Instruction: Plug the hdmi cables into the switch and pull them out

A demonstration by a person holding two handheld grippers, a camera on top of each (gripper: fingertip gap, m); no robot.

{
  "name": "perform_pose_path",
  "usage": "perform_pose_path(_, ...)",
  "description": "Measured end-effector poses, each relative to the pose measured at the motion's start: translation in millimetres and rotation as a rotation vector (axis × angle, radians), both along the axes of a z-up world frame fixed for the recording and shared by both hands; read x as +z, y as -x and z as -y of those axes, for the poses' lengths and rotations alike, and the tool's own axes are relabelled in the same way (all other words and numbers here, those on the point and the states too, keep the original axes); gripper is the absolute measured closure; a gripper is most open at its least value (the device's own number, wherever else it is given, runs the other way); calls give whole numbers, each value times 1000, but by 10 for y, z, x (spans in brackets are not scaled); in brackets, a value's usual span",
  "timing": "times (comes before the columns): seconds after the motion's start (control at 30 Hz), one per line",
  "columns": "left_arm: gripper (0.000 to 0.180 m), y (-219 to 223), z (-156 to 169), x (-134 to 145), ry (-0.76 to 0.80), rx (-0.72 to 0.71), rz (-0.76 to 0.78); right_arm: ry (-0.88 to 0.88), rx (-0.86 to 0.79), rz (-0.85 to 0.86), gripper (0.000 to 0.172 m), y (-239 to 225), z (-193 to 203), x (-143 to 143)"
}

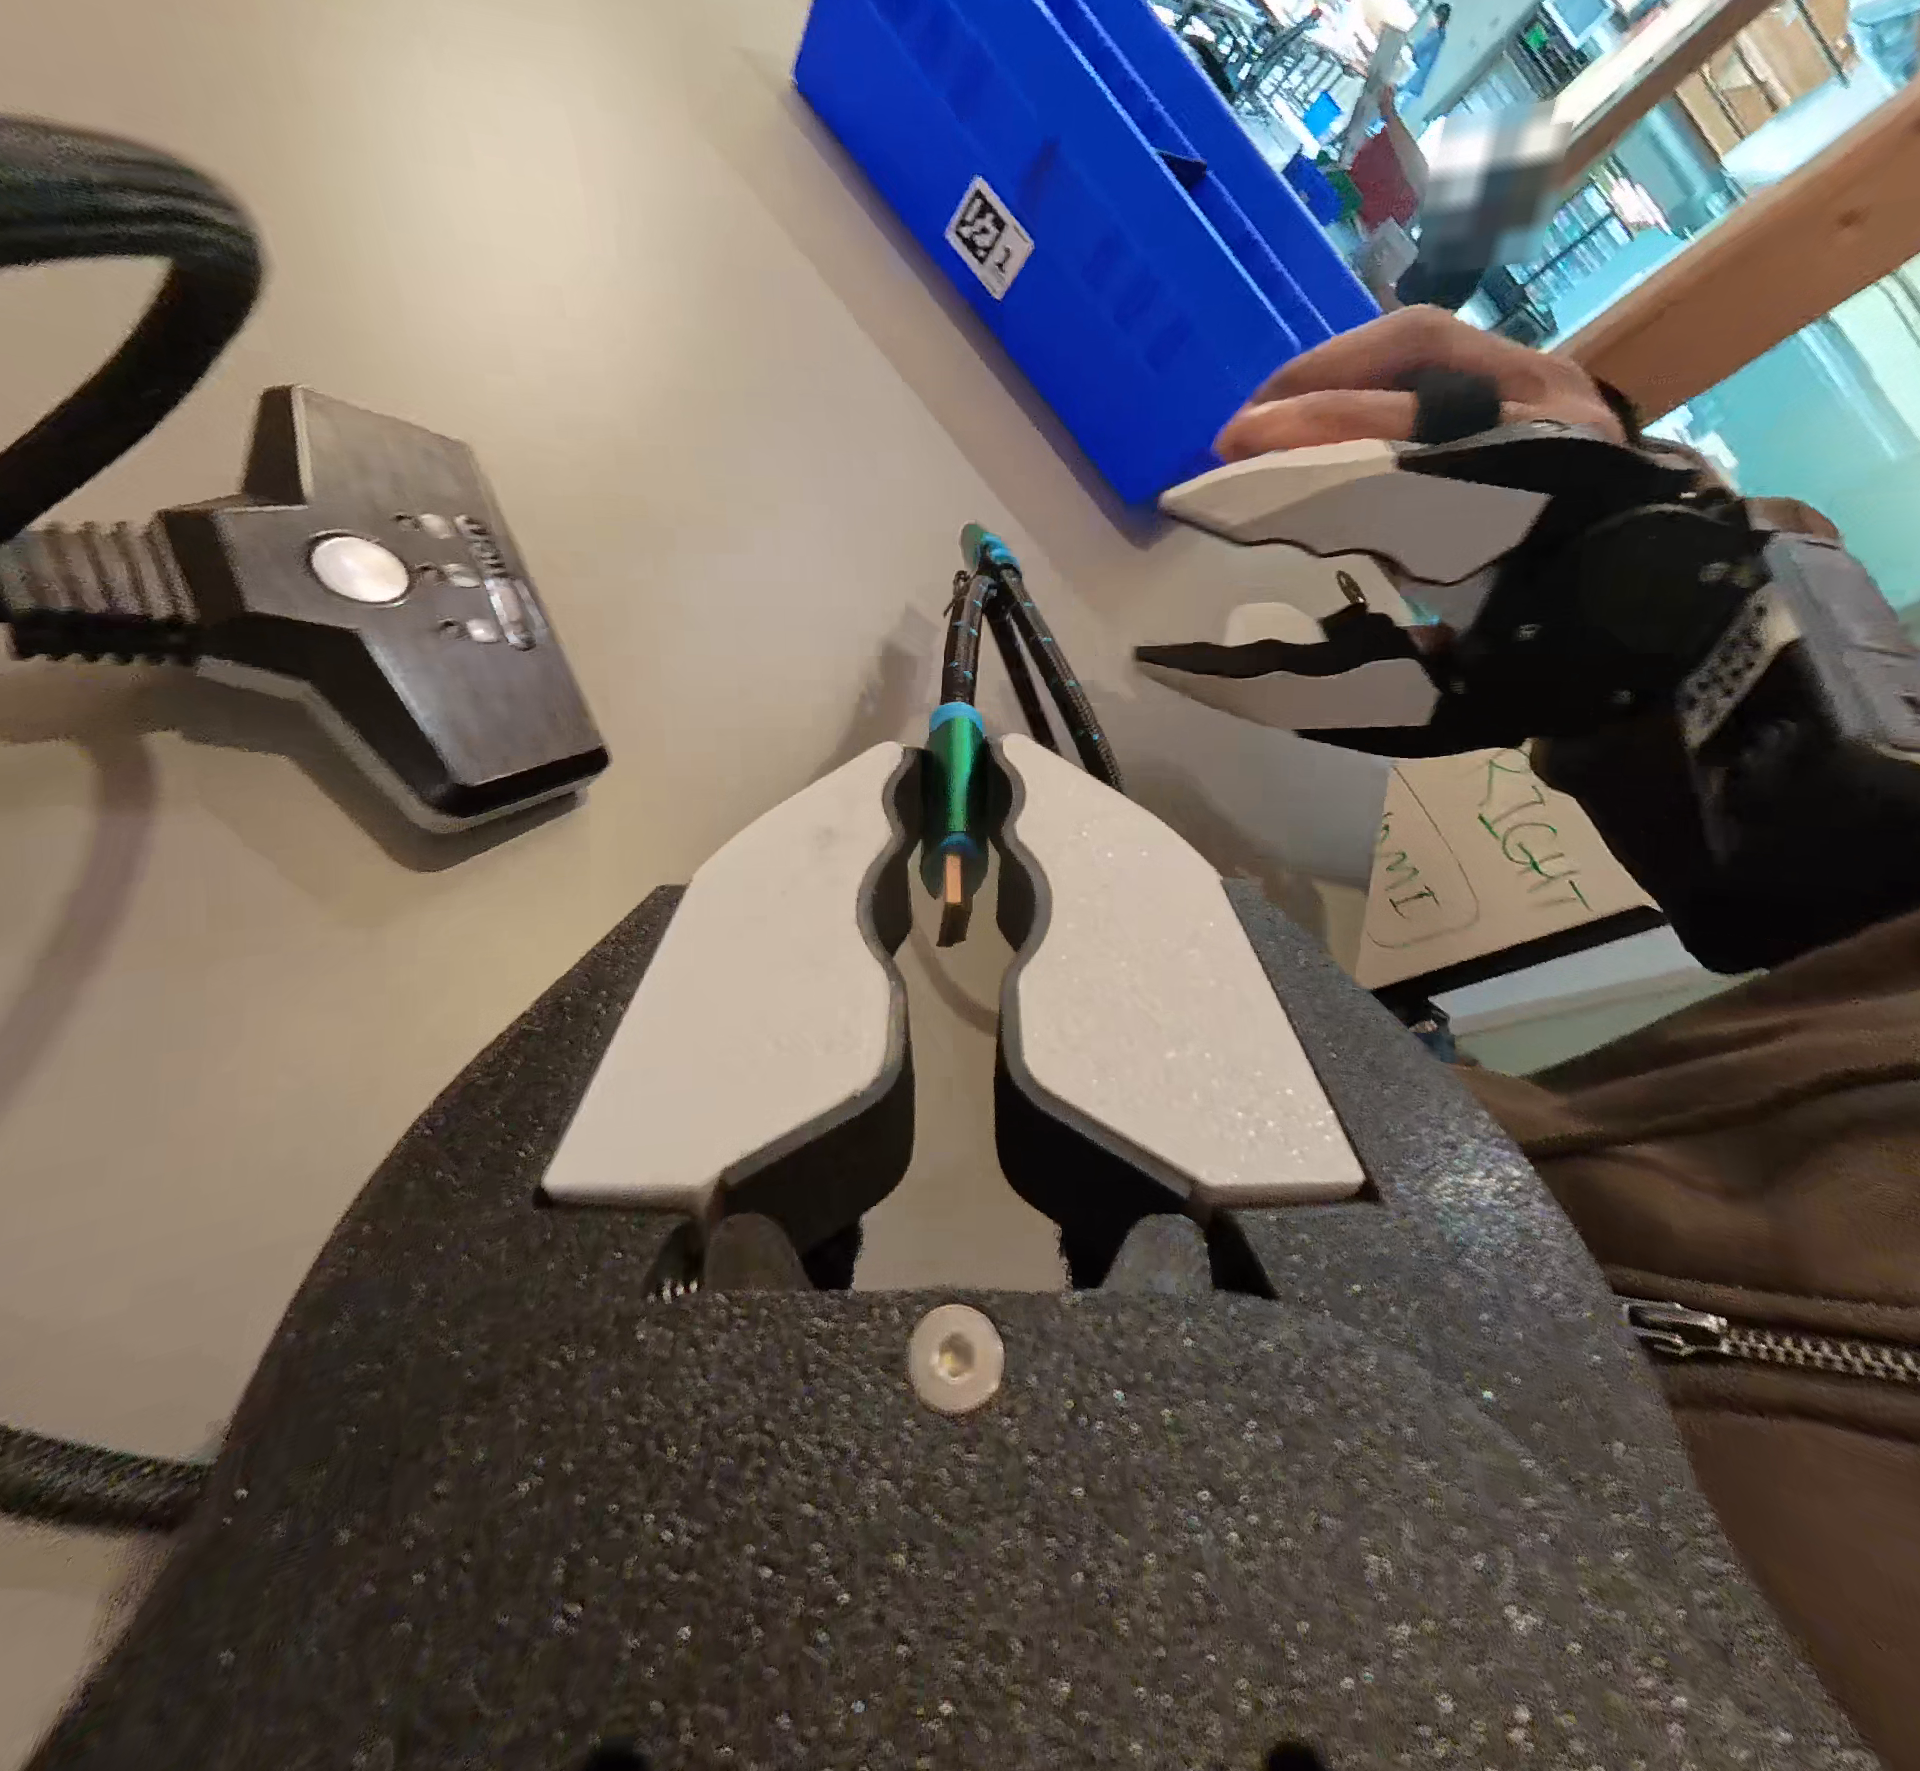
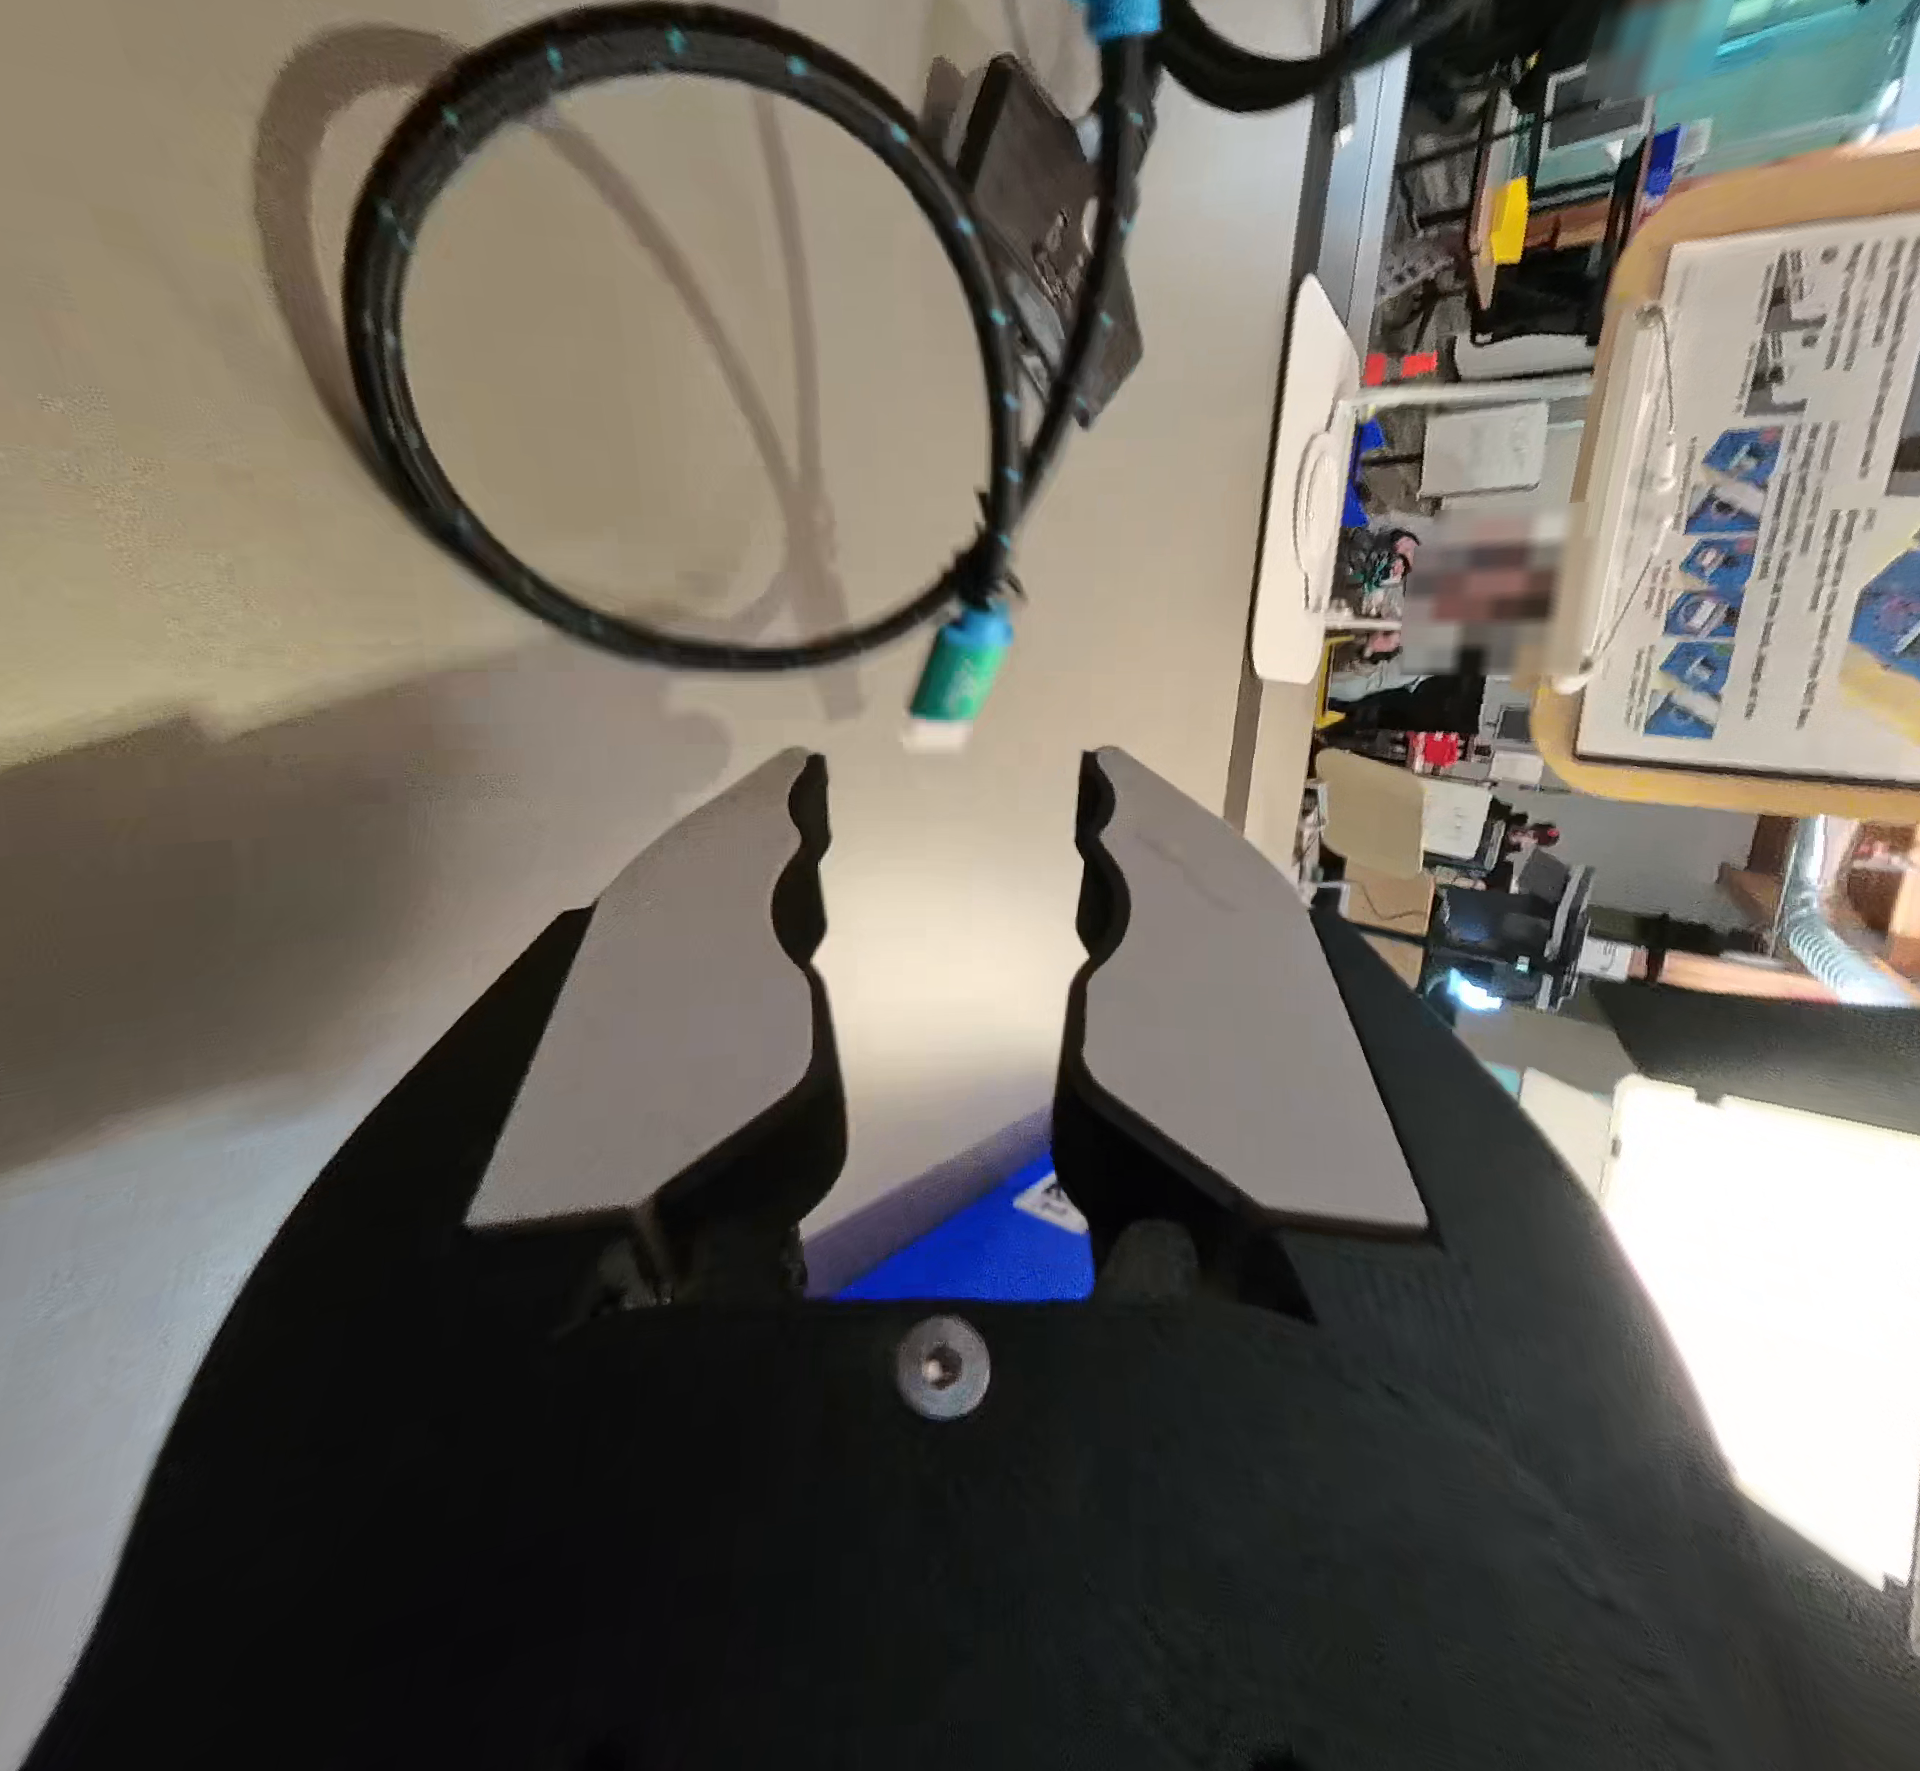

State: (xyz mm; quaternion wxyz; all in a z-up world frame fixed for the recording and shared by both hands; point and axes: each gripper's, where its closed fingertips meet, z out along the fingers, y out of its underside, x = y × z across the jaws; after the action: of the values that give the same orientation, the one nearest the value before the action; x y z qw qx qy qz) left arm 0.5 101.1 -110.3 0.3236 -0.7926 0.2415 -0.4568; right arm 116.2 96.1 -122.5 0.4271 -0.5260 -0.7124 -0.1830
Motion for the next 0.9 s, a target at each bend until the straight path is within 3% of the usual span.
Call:
perform_pose_path(0.13, 169, 24, -62, -34, 7, 32, 20, -18, -51, -68, 127, -58, -14, 235)
perform_pose_path(0.3, 169, -206, -16, -54, -25, -13, 23, -5, -48, -246, 130, 424, -88, 446)
perform_pose_path(0.5, 169, -305, -2, -33, -87, -21, 49, 63, -44, -177, 130, 841, -223, 121)
perform_pose_path(0.6, 168, -231, -23, -6, -116, -1, 76, 64, -51, -182, 157, 895, -283, 38)
perform_pose_path(0.67, 167, -141, -54, 39, -137, 27, 107, 78, -61, -180, 165, 875, -318, -14)
perform_pose_path(0.9, 168, 196, -166, 574, -231, 147, 406, 180, -135, -169, 144, 717, -403, -134)
